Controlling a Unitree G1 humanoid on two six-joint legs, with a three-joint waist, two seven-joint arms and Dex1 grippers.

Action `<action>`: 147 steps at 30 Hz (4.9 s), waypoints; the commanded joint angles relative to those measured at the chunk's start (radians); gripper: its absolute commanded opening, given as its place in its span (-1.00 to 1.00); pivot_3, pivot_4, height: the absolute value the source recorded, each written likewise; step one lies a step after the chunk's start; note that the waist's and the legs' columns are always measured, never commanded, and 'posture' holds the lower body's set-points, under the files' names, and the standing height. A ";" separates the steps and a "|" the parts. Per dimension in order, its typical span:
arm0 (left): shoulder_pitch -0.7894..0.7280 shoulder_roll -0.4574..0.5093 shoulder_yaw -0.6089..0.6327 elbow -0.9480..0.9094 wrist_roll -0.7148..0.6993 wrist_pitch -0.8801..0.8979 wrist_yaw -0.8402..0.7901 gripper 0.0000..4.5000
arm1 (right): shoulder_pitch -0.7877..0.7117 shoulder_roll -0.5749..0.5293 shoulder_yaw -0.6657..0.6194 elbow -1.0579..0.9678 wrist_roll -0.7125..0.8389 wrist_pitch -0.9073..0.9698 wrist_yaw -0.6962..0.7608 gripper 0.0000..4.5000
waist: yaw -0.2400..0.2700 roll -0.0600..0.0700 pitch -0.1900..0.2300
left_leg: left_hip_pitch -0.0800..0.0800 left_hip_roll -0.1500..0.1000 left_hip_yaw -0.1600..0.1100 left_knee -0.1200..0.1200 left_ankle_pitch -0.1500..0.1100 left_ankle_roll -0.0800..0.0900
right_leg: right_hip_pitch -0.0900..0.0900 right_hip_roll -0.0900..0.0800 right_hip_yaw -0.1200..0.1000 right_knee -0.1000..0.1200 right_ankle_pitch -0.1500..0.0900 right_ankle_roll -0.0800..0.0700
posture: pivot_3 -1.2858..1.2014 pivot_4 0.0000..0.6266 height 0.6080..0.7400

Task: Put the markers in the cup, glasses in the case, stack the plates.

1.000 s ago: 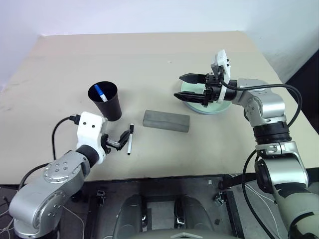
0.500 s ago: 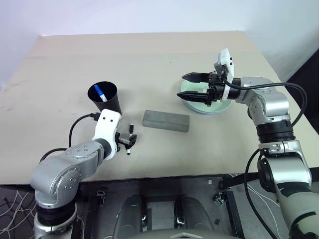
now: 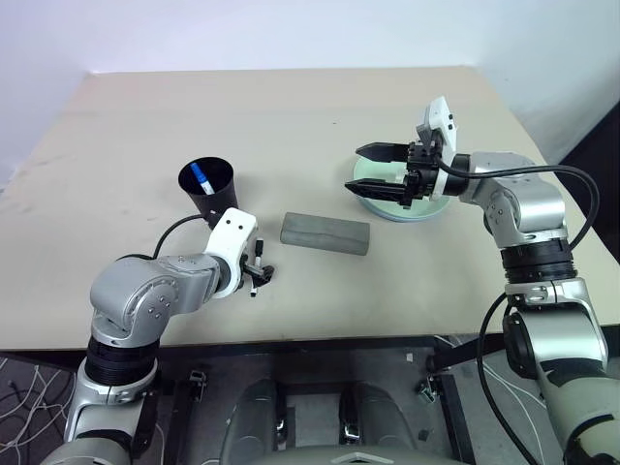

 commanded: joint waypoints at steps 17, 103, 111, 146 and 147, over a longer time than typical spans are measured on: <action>-0.023 0.141 -0.071 0.097 -0.267 0.022 0.251 -0.99 | -0.031 -0.005 -0.031 0.000 0.012 -0.023 -0.016 0.86 | -0.010 0.000 0.000 | 0.000 0.001 0.000 -0.002 0.002 0.001 | -0.001 0.001 0.000 -0.001 0.000 0.000 | 0.03 -0.52 0.41; 0.096 -0.033 0.242 0.193 0.444 -1.233 -0.382 -0.99 | 0.038 -0.021 -0.027 -0.222 0.152 0.103 -0.009 0.86 | -0.005 -0.002 0.002 | -0.018 0.000 0.003 0.000 0.004 0.005 | -0.018 0.001 -0.001 0.000 0.003 0.004 | 0.03 -0.52 0.41; 0.102 -0.035 0.234 0.191 0.438 -1.226 -0.398 -0.42 | 0.030 -0.013 -0.021 -0.198 0.138 0.082 -0.017 0.86 | -0.004 -0.002 0.002 | -0.018 0.000 0.003 0.000 0.004 0.005 | -0.018 0.001 -0.001 0.000 0.003 0.004 | 0.03 -0.52 0.41; 0.492 0.172 0.355 0.150 0.152 -1.265 -1.012 0.94 | 0.199 -0.068 -0.088 -0.245 0.174 0.098 -0.045 0.86 | -0.006 -0.001 0.002 | -0.017 0.001 0.002 0.000 0.004 0.005 | -0.017 0.001 -0.001 0.000 0.004 0.002 | 0.03 -0.52 0.41; 0.492 0.179 0.343 0.164 0.163 -1.271 -1.027 0.94 | 0.220 -0.087 -0.080 -0.249 0.155 0.082 -0.038 0.86 | -0.006 -0.001 0.002 | -0.017 0.001 0.002 0.000 0.004 0.005 | -0.017 0.001 -0.001 0.000 0.004 0.002 | 0.03 -0.52 0.41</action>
